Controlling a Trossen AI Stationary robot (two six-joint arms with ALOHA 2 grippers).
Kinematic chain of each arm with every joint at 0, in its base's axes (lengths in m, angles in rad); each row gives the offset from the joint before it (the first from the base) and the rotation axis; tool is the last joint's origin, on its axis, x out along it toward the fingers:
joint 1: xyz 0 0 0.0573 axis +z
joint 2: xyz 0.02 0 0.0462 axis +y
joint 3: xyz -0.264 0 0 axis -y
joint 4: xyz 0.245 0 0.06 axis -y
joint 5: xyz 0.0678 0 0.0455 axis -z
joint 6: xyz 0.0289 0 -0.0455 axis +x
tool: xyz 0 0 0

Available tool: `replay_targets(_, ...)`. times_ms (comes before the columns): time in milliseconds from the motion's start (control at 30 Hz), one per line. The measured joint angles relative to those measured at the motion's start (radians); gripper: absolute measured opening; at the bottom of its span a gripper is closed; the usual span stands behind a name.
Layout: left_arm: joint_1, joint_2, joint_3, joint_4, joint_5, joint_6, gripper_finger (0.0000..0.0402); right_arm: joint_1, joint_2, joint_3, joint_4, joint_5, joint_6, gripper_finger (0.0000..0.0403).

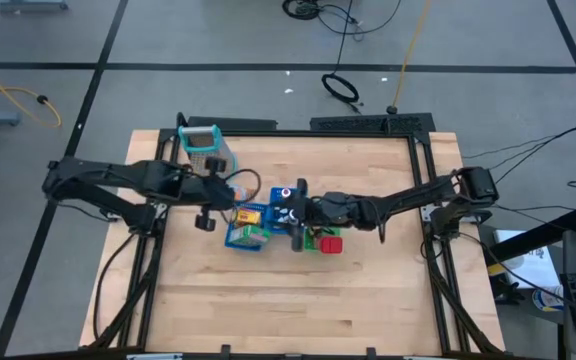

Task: Pick & Place Kitchen Items
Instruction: Put the orange cereal box into the left blue bin

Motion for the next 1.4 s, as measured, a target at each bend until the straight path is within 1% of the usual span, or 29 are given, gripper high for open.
replay_targets(100,0.032,0.047,0.000,0.029,0.023,0.009,0.0028,0.010,-0.030,-0.001,-0.064,0.026,0.000,0.0199)
replay_targets(167,0.055,0.079,0.000,0.059,0.069,0.035,0.0028,0.017,-0.050,0.000,-0.109,0.034,0.000,0.0199)
replay_targets(300,0.088,0.132,0.000,0.091,0.116,0.049,0.0053,0.032,-0.070,0.000,-0.168,0.072,0.000,0.0199)
replay_targets(433,0.108,0.176,0.000,0.078,0.216,0.049,0.0065,0.038,-0.079,0.000,-0.205,0.075,-0.002,0.0199)
replay_targets(533,0.116,0.184,0.000,0.084,0.267,0.052,0.0053,0.037,-0.077,0.000,-0.223,0.075,-0.001,0.0199)
replay_targets(633,0.130,0.186,0.000,0.085,0.282,0.067,0.0034,0.037,-0.078,0.000,-0.227,0.075,-0.002,0.0199)
replay_targets(700,0.142,0.186,0.000,0.085,0.302,0.071,0.0028,0.037,-0.078,0.000,-0.241,0.075,0.000,0.0199)
replay_targets(800,0.163,0.186,0.000,0.083,0.318,0.066,0.0033,0.037,-0.078,0.000,-0.243,0.075,-0.001,0.0199)
replay_targets(933,0.191,0.186,0.000,0.082,0.323,0.072,0.0063,0.037,-0.078,0.000,-0.247,0.075,-0.002,0.0199)
replay_targets(1000,0.204,0.186,0.000,0.082,0.354,0.091,0.0068,0.037,-0.078,0.000,-0.252,0.075,-0.002,0.0199)
replay_targets(1133,0.231,0.186,0.000,0.081,0.425,0.100,0.0049,0.037,-0.078,0.000,-0.266,0.075,-0.003,0.0199)
replay_targets(1267,0.253,0.186,0.000,0.081,0.460,0.111,0.0028,0.037,-0.078,0.000,-0.264,0.075,-0.003,0.0199)
replay_targets(1333,0.259,0.186,0.000,0.082,0.461,0.113,0.0028,0.037,-0.078,0.000,-0.264,0.075,-0.003,0.0199)
replay_targets(1400,0.265,0.186,0.000,0.082,0.461,0.106,0.0038,0.037,-0.078,0.000,-0.264,0.075,-0.003,0.0199)
